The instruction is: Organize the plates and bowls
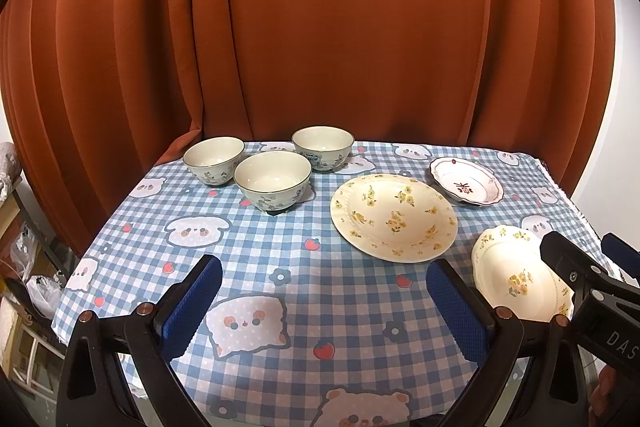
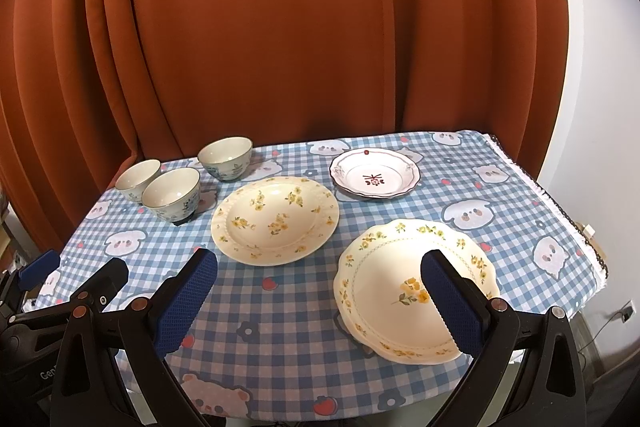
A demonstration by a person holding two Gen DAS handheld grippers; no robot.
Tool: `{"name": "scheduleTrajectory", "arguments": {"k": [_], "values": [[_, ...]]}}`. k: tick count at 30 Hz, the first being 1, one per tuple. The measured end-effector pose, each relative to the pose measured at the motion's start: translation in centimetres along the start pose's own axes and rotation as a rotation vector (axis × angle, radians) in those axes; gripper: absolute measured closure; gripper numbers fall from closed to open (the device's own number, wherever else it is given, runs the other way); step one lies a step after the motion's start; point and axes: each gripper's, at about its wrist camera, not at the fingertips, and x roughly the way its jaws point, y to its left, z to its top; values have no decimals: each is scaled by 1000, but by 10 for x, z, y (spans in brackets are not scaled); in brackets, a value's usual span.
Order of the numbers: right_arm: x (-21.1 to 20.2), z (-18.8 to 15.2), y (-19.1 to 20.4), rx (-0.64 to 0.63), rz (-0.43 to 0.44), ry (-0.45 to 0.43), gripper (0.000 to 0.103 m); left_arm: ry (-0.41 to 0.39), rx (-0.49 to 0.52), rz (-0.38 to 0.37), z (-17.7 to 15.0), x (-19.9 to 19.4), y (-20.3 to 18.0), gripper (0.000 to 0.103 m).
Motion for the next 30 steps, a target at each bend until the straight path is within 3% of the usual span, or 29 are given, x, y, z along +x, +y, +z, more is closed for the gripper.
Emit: {"name": "scheduleTrajectory", "arguments": {"k": [20,30], "values": [[2,0,5,7,-22,6,0,13,7,-7,3,9,-1,0],[10,-7,6,28,-75,51,0,61,32,-62,1,27,-6,2]]}}
